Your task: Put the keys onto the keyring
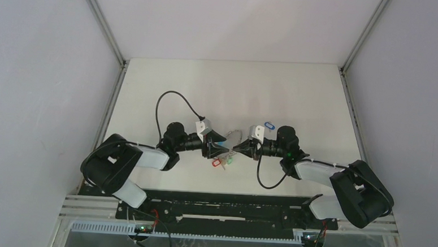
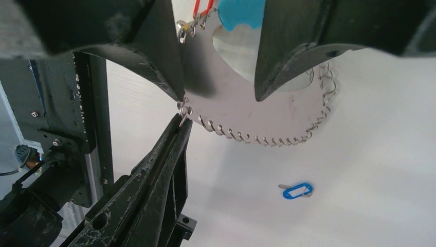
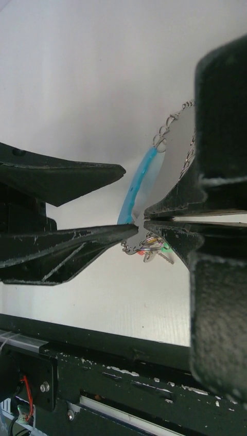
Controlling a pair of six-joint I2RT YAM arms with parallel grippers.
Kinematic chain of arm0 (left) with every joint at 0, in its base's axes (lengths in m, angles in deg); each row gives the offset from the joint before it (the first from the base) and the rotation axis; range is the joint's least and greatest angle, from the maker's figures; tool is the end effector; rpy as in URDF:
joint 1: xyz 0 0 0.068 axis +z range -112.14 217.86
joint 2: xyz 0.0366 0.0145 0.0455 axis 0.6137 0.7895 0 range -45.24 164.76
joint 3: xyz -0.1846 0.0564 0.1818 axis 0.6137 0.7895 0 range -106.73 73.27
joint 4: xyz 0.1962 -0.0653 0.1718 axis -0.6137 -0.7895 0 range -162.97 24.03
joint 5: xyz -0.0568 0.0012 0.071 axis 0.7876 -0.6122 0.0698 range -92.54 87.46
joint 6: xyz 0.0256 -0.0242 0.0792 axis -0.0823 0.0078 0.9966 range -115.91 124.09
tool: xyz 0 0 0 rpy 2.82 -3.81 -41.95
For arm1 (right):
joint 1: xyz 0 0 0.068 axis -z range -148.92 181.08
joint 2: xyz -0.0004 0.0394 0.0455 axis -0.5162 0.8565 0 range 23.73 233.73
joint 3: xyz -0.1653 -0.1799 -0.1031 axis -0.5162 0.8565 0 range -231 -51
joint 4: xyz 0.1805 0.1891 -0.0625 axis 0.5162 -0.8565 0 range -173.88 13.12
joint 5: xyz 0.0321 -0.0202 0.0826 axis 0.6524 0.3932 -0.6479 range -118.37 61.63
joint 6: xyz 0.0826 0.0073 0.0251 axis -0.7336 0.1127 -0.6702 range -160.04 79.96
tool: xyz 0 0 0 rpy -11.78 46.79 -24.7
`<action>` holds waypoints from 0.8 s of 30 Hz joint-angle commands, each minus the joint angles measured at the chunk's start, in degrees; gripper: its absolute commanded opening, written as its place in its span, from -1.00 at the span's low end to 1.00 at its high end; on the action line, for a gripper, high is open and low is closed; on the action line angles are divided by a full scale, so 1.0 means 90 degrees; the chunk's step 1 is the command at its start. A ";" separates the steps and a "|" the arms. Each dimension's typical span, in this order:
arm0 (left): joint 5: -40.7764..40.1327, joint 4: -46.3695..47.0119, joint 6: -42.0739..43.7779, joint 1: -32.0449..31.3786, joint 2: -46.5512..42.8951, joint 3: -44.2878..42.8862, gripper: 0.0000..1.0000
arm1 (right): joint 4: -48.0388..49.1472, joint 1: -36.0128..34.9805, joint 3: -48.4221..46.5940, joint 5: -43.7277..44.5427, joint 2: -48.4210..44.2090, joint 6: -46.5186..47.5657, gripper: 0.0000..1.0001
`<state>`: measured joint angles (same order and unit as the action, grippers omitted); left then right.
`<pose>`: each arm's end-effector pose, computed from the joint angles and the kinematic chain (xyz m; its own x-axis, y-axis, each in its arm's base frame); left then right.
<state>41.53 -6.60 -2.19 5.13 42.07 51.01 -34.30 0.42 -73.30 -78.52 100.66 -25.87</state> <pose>0.2214 -0.2056 0.1526 -0.1889 0.0280 -0.9816 0.9558 0.2347 -0.1772 0.2088 0.1923 0.1659 0.0642 -0.1444 -0.9874 -0.9870 0.1372 -0.0842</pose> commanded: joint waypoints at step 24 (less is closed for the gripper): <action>0.1144 0.1660 -0.0640 -0.0053 0.0894 -0.0471 -0.24 | 0.0240 0.0100 -0.0313 -0.0295 -0.0089 0.0115 -1.00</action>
<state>49.56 4.29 -6.89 5.08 50.38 48.03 -34.71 1.08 -73.68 -80.16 100.66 -25.83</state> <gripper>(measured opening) 0.382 0.006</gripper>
